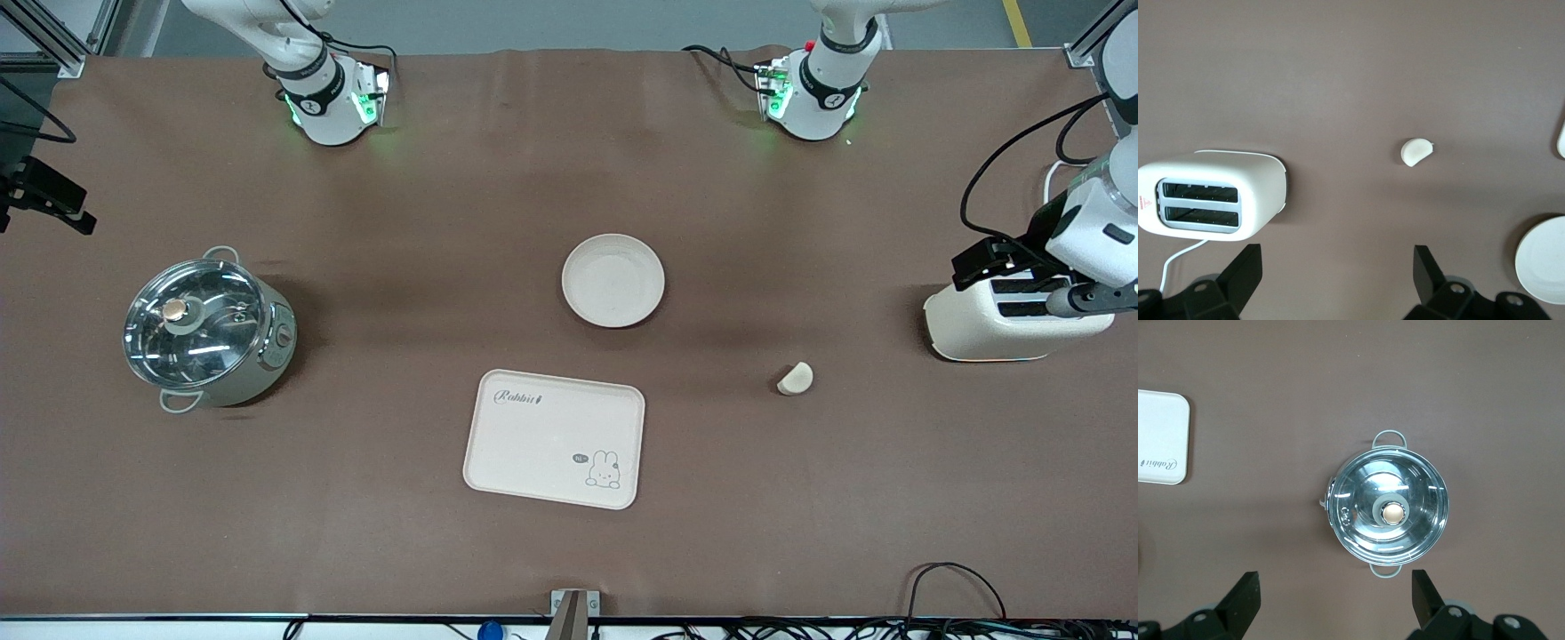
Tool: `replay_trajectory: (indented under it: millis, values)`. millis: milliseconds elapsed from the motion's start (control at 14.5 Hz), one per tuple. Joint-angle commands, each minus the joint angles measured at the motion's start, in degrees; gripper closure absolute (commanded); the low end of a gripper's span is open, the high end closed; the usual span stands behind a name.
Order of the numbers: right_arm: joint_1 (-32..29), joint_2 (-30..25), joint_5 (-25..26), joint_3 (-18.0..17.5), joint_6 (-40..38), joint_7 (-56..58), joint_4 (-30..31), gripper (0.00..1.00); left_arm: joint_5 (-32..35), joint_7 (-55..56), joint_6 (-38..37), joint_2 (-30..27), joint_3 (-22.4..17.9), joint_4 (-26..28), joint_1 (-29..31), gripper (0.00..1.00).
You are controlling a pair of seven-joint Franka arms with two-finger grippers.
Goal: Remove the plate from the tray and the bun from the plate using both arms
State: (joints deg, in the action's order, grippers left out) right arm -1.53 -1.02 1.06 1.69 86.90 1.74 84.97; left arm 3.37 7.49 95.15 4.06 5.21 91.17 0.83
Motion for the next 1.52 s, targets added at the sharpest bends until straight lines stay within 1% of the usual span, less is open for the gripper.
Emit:
replay_trajectory:
  millis: [0, 207, 276, 345, 414, 828, 897, 1034, 1172, 1448]
  values:
    - [-0.5, -0.7, 0.6, -0.4, 0.3, 0.0, 0.7, 0.00, -0.4, -1.2, -0.1, -1.8, -2.0, 0.5, -3.3, 0.00]
    - [-0.5, -0.7, 0.6, -0.4, 0.3, 0.0, 0.6, 0.00, -0.9, -1.2, 0.6, -1.8, -1.6, 0.2, -4.4, 0.00]
    - [-0.5, -0.7, 0.6, -0.4, 0.3, 0.0, 0.7, 0.00, -0.7, -1.1, 0.7, -1.8, -0.7, -0.1, -4.5, 0.00]
    - [-0.5, -0.7, 0.5, -0.4, 0.3, 0.0, 0.7, 0.00, -0.6, 0.0, 0.6, -1.6, 1.4, -0.8, -4.1, 0.00]
    - [-0.5, -0.7, 0.5, -0.4, 0.3, 0.0, 0.7, 0.00, -0.3, 0.0, 0.5, -1.2, 2.3, -1.9, -4.0, 0.00]
    - [-0.5, -0.7, 0.5, -0.4, 0.3, 0.0, 0.7, 0.00, -0.6, 0.0, 0.3, -0.6, 1.7, -3.0, -3.4, 0.00]
    - [-0.5, -0.7, 0.5, -0.4, 0.3, 0.0, 0.7, 0.00, -0.9, 0.6, 0.2, -0.6, 1.6, -3.4, -2.3, 0.00]
    - [-0.5, -0.7, 0.5, -0.4, 0.3, 0.0, 0.7, 0.00, -3.2, 5.2, 0.1, -0.5, 1.6, -4.3, -1.8, 0.00]
    - [-0.5, -0.7, 0.5, -0.4, 0.3, 0.0, 0.7, 0.00, -3.4, 9.5, -0.6, -0.5, 1.6, -4.5, -1.8, 0.00]
    - [-0.5, -0.7, 0.5, -0.4, 0.3, 0.0, 0.7, 0.00, -3.5, 9.6, -0.7, -0.5, 1.6, -4.6, -1.1, 0.00]
